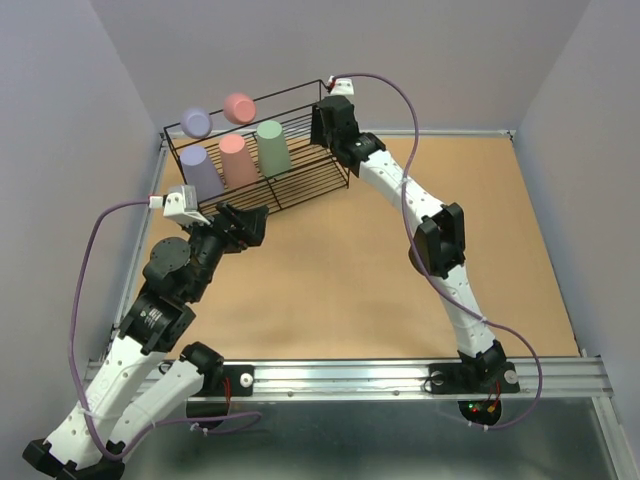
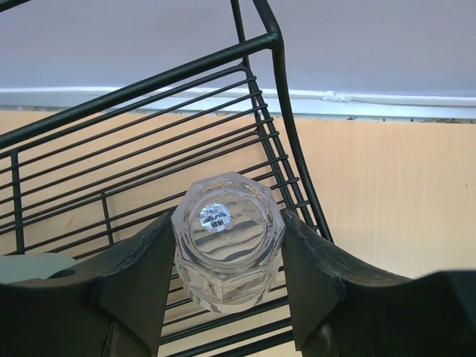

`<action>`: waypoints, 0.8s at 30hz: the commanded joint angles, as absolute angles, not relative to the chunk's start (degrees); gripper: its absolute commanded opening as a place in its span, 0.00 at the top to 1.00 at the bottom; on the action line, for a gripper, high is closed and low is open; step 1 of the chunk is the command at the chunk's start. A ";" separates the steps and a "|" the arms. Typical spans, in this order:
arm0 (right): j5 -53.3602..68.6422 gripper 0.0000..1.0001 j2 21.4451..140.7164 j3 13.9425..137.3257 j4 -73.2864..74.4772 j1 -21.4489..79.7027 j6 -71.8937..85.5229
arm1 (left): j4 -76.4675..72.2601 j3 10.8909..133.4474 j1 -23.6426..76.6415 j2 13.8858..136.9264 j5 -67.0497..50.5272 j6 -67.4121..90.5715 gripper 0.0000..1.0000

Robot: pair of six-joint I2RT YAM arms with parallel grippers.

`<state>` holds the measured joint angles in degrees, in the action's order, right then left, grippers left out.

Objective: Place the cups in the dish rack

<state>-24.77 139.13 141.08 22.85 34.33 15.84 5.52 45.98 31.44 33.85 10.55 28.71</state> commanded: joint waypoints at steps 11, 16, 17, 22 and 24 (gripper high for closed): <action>-24.87 0.57 137.29 136.32 20.39 37.09 11.87 | 2.99 45.00 31.64 32.87 10.55 27.42 0.01; -25.22 0.37 136.06 134.04 20.39 37.44 11.95 | 2.99 44.74 31.55 32.52 10.46 27.33 0.01; -25.22 0.33 135.79 133.69 20.39 37.53 11.95 | 2.99 44.65 31.47 32.52 10.46 27.33 0.01; -25.75 0.11 134.21 132.19 20.39 37.53 12.04 | 3.08 44.56 31.55 32.52 10.11 27.33 0.01; -26.63 0.01 132.98 131.49 20.39 37.53 12.57 | 2.99 44.65 31.55 32.52 9.93 27.25 0.01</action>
